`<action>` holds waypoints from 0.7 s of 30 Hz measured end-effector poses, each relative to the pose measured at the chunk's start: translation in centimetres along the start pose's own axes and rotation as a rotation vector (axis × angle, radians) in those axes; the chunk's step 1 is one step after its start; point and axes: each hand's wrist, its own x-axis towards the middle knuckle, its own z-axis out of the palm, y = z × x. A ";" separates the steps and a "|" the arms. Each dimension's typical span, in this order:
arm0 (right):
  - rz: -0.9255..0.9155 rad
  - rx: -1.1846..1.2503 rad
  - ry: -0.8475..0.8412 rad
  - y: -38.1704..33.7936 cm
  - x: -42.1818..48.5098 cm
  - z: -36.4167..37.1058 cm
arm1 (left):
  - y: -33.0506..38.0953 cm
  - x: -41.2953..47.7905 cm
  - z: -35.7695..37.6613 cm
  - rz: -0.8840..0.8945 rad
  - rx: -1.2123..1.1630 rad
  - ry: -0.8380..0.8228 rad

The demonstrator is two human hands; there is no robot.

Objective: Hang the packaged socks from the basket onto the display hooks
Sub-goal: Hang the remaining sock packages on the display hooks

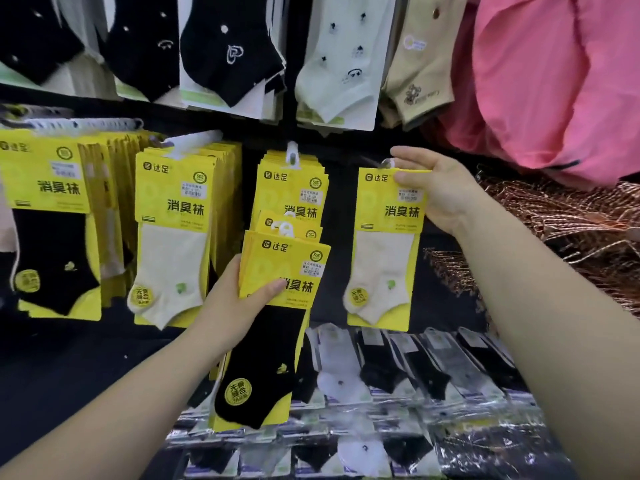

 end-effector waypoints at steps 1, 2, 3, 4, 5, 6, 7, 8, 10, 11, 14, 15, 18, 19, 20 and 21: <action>0.008 0.003 -0.017 -0.4 -0.2 -0.2 | 0.2 -0.1 0.0 0.000 -0.001 -0.004; 0.014 -0.008 -0.018 -0.8 -0.3 -0.3 | 0.3 -0.2 0.0 0.001 -0.004 -0.008; 0.018 -0.025 -0.003 -1.2 -0.5 -0.3 | 0.4 -0.3 0.1 0.002 -0.007 -0.010; 0.018 -0.038 0.021 -1.5 -0.6 -0.2 | 0.5 -0.4 0.1 0.002 -0.011 -0.011; 0.013 -0.046 0.045 -1.7 -0.7 0.0 | 0.7 -0.5 0.2 0.000 -0.018 -0.011; 0.002 -0.060 0.062 -1.9 -0.7 0.3 | 0.9 -0.5 0.3 -0.001 -0.026 -0.012; -0.009 -0.083 0.075 -2.1 -0.7 0.7 | 1.0 -0.6 0.4 0.000 -0.034 -0.013; -0.017 -0.110 0.083 -2.1 -0.7 1.0 | 1.2 -0.7 0.4 0.002 -0.043 -0.014; -0.014 -0.159 0.105 -2.0 -0.6 1.7 | 1.6 -0.8 0.5 0.010 -0.067 -0.016; -0.003 -0.180 0.131 -1.9 -0.5 2.0 | 1.7 -0.8 0.5 0.014 -0.076 -0.017; 0.019 -0.233 0.208 -1.2 -0.1 2.8 | 1.9 -0.9 0.5 0.011 -0.093 -0.015; 0.021 -0.238 0.229 -0.9 0.0 3.0 | 2.0 -0.9 0.4 0.006 -0.097 -0.014; 0.000 -0.232 0.362 -0.5 0.1 3.3 | 2.3 -1.4 0.3 -0.011 -0.102 -0.013; -0.007 -0.232 0.434 -0.3 0.1 3.5 | 2.4 -1.5 0.3 -0.016 -0.107 -0.013; -0.004 -0.215 0.506 -0.1 -0.2 3.7 | 2.5 -1.6 0.3 -0.018 -0.114 -0.012; 0.000 -0.187 0.560 0.1 -0.9 4.1 | 2.6 -1.7 0.4 -0.018 -0.128 -0.009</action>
